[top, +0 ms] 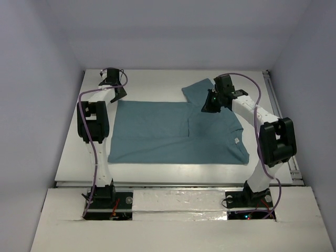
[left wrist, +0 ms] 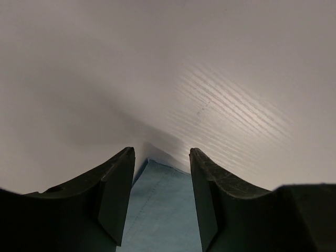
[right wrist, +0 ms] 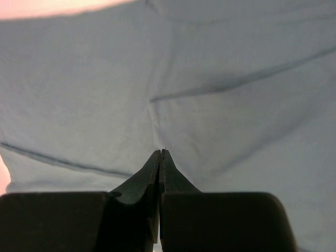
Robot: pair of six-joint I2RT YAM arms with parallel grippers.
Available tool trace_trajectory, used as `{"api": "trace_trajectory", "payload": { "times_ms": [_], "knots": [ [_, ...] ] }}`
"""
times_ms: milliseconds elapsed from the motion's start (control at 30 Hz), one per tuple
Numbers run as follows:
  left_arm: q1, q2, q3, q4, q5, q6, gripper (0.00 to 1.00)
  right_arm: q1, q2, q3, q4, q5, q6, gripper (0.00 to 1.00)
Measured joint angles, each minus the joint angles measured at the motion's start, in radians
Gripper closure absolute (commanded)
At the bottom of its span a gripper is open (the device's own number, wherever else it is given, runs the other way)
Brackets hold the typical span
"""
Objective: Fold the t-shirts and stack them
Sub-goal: Grap the side of the flattened tshirt furthest away from the robot with both arms
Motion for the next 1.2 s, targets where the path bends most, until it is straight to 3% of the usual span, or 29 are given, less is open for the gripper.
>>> {"api": "trace_trajectory", "payload": {
  "times_ms": [233,333,533,667,767,900,1033,1200],
  "knots": [
    [-0.001,0.012,-0.002,-0.006,0.003,0.003,0.61,-0.113,0.100,0.142,0.005,-0.022,-0.012,1.00],
    [-0.001,0.012,-0.014,-0.002,0.003,0.002,0.68,-0.156,0.156,0.214,0.009,-0.021,-0.012,1.00],
    [-0.008,0.009,-0.040,0.036,-0.015,-0.002,0.82,-0.218,0.391,0.480,0.008,0.010,-0.007,0.70],
    [-0.011,0.007,-0.051,0.054,-0.027,-0.009,0.92,-0.241,0.618,0.721,0.016,0.042,-0.012,0.46],
    [-0.014,0.007,-0.053,0.055,-0.034,-0.016,1.00,-0.257,0.797,0.934,0.005,0.068,-0.013,0.34],
    [-0.014,0.006,-0.056,0.060,-0.035,-0.017,1.00,-0.272,0.991,1.215,0.015,0.072,0.010,0.32],
    [-0.014,-0.002,-0.071,0.069,-0.036,-0.016,1.00,-0.279,1.023,1.241,0.060,0.042,0.066,0.34],
    [-0.014,-0.013,-0.085,0.072,-0.035,-0.016,1.00,-0.274,1.050,1.246,0.126,-0.011,0.135,0.45]
  ]
}}
